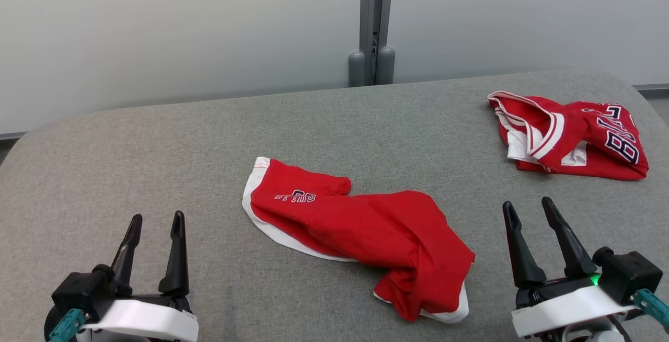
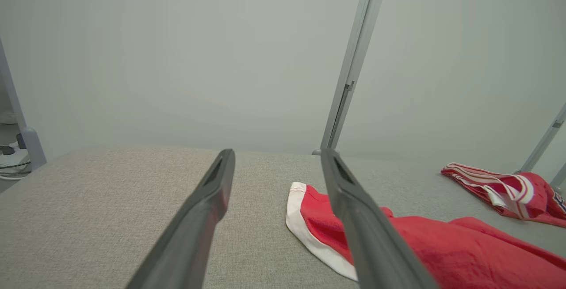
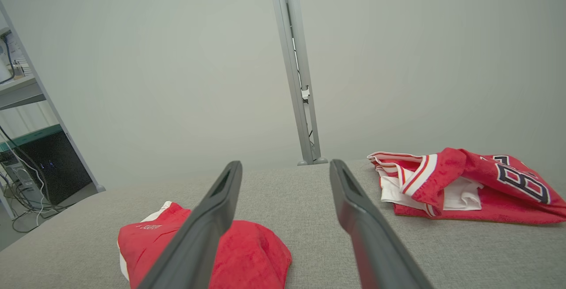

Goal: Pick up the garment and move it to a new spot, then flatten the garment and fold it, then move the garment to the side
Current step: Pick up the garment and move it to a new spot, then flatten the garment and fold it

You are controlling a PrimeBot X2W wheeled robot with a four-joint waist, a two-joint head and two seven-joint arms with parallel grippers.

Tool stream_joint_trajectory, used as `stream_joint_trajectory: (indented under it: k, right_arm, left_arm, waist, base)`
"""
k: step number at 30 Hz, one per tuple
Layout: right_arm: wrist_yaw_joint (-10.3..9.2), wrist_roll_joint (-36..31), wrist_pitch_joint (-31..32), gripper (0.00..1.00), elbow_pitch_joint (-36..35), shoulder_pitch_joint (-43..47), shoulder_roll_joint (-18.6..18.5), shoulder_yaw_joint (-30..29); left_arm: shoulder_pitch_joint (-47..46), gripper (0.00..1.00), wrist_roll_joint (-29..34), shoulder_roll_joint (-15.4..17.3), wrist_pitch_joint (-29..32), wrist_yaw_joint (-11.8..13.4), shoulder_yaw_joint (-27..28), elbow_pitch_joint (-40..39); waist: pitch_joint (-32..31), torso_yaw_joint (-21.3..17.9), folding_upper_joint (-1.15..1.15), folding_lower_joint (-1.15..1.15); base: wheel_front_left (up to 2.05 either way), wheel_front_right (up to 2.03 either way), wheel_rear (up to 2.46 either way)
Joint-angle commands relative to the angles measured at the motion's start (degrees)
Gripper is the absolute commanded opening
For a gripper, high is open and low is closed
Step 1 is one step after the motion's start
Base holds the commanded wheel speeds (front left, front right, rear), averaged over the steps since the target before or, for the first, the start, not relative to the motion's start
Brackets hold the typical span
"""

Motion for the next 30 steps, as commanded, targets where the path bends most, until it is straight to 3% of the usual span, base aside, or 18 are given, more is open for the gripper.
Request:
stream_joint_trajectory:
  k: [1,16,24,30]
  right_arm:
    - [0.01,-0.16,-0.24,1.0,-0.29,0.19,-0.13,-0.12]
    - [0.01,0.23,-0.24,1.0,-0.31,-0.29,-0.58,0.65]
    - [0.01,0.45,-0.24,1.0,0.01,-0.49,-0.81,1.96]
    - [0.01,2.34,-0.24,1.0,1.42,-1.06,-2.03,8.78]
  left_arm:
    - [0.22,1.0,1.24,-0.57,-0.04,-0.98,1.07,0.24]
    - [0.59,1.0,6.73,-5.83,-0.04,-6.0,6.38,2.55]
    - [0.48,1.0,8.18,-7.12,-0.02,-7.31,7.84,3.37]
    - [0.39,1.0,9.13,-8.13,-0.01,-8.26,8.75,3.96]
  waist:
    - [0.0,-0.04,0.0,0.0]
    - [-0.29,-0.33,0.0,0.0]
    - [-0.39,-0.13,0.0,0.0]
    - [-0.52,-0.01,0.0,0.0]
  base:
    - [0.0,0.0,0.0]
    - [0.0,0.0,0.0]
    - [0.0,0.0,0.0]
    - [0.0,0.0,0.0]
